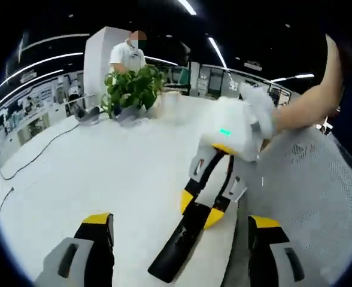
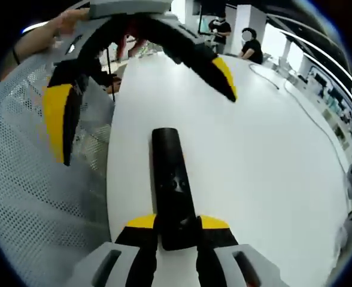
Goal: Press the specified remote control buttons in sequence, fully releasing each button before pressing the next.
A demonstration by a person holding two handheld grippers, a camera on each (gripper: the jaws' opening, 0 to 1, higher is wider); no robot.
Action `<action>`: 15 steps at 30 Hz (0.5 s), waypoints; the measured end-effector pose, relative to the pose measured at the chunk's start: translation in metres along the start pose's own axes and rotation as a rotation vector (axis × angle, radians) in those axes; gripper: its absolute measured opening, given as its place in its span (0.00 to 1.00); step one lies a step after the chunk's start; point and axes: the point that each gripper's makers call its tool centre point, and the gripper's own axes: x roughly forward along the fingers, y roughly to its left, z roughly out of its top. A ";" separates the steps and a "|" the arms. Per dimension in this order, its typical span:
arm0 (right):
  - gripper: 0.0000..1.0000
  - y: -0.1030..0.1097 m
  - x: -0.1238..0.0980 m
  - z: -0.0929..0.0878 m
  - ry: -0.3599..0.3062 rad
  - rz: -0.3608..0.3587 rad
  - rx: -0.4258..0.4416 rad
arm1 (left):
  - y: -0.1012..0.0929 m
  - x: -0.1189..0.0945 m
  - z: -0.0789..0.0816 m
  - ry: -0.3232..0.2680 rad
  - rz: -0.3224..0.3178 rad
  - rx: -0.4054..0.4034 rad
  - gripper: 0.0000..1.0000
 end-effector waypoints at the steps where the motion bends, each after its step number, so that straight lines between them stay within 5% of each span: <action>1: 0.22 0.000 0.000 0.000 0.001 0.000 -0.001 | 0.001 -0.006 0.005 -0.023 0.017 -0.017 1.00; 8: 0.22 0.000 0.000 0.000 0.009 -0.001 -0.006 | 0.006 -0.056 0.036 -0.185 0.176 -0.081 1.00; 15: 0.22 0.000 0.000 0.000 0.004 -0.002 -0.002 | 0.000 -0.100 0.044 -0.250 0.366 -0.103 1.00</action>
